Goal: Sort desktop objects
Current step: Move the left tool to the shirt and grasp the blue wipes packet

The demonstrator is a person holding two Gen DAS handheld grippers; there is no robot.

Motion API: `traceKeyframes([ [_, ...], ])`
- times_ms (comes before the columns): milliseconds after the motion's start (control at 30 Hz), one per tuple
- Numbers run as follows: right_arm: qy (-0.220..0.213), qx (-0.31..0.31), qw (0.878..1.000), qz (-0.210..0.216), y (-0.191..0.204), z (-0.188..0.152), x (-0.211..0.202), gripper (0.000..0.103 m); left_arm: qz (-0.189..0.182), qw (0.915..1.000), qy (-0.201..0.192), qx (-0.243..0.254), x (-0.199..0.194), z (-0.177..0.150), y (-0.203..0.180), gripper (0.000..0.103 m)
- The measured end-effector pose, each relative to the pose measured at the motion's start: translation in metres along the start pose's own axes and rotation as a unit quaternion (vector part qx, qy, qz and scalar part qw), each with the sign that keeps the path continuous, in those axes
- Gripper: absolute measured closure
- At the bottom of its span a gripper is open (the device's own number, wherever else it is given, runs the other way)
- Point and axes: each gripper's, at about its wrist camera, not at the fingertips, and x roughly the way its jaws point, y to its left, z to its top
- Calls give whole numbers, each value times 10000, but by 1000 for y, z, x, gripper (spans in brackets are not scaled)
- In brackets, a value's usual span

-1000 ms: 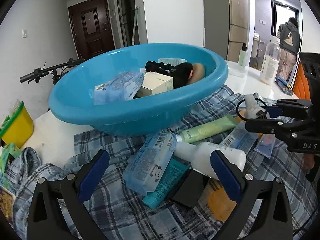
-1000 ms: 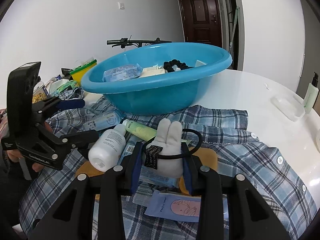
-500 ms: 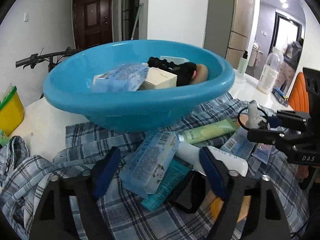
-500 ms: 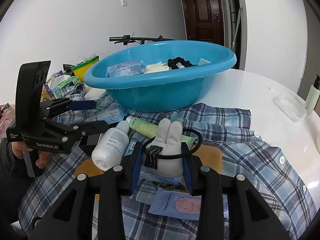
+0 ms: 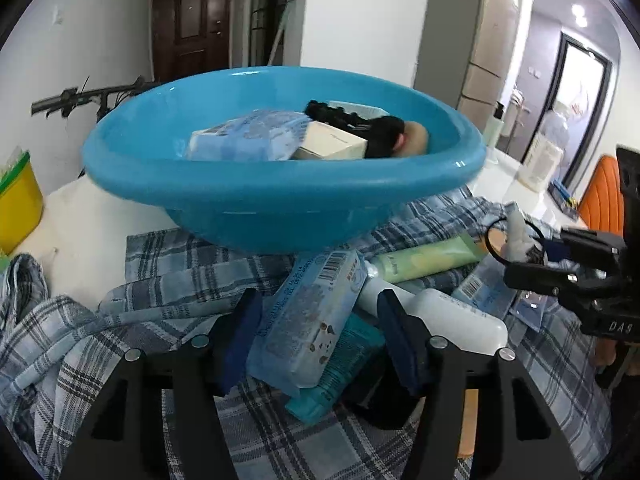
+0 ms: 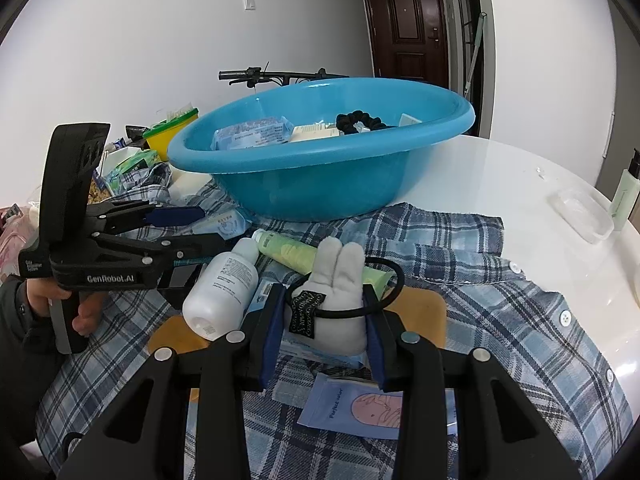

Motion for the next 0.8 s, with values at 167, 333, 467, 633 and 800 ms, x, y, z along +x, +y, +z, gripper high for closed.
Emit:
traceKeyframes([
  [167, 14, -16, 10000, -5, 1, 0, 1, 68, 65, 9998, 187, -101, 7, 0, 4, 28],
  [333, 17, -14, 10000, -12, 1, 0, 1, 68, 250, 9992, 305, 64, 11, -2, -3, 47],
  [467, 12, -7, 10000, -10, 1, 0, 1, 68, 412, 9987, 205, 240, 7, -4, -11, 59],
  [633, 16, 10, 10000, -8, 0, 0, 2, 68, 403, 9988, 135, 236, 1, -4, -16, 65],
  [800, 36, 40, 10000, -40, -2, -1, 3, 68, 366, 9991, -22, 231, -10, -2, -21, 71],
])
